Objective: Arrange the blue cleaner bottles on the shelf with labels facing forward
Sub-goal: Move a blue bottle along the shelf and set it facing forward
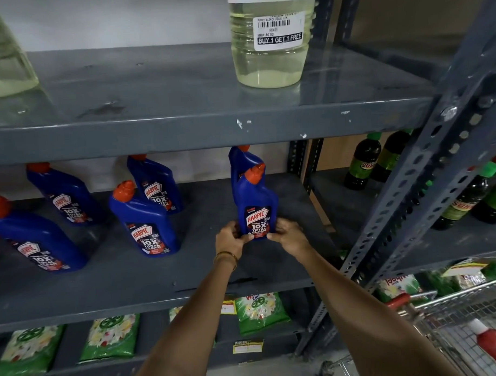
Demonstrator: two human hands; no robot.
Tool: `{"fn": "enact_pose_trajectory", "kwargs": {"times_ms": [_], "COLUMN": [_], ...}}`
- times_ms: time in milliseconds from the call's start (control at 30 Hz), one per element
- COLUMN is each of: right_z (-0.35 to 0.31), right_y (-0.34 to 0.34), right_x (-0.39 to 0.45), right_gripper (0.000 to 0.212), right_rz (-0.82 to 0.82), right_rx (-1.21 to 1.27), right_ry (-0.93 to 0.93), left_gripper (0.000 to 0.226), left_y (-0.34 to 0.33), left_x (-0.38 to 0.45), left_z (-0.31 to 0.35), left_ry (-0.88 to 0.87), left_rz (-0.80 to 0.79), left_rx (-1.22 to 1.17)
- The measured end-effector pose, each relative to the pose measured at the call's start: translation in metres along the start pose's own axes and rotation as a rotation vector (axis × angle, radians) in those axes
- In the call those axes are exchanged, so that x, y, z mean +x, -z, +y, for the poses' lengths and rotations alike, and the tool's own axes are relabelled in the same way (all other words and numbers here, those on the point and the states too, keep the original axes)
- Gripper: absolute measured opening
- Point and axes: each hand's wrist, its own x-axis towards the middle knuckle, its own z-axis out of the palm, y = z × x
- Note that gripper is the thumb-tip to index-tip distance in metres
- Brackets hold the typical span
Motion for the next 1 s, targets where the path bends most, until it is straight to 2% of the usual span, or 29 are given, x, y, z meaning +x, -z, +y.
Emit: {"fn": "enact_pose_trajectory", "kwargs": {"times_ms": [100,1000], "right_z": [0.003,0.017], "right_y": [-0.003,-0.004], "right_x": [0.000,-0.081], "right_gripper": [0.041,0.038], "right_rz": [0.057,0.146], "right_rx": [-0.047,-0.194], "right_ry": [0.014,0.046], "left_gripper": [0.046,0.048], "left_y": [0.002,0.015], "left_x": [-0.001,-0.067], "left_z": [-0.001,-0.010], "left_ry": [0.013,-0.002], "left_rz": [0.005,-0.076], "left_rx": [-0.002,0.055]}}
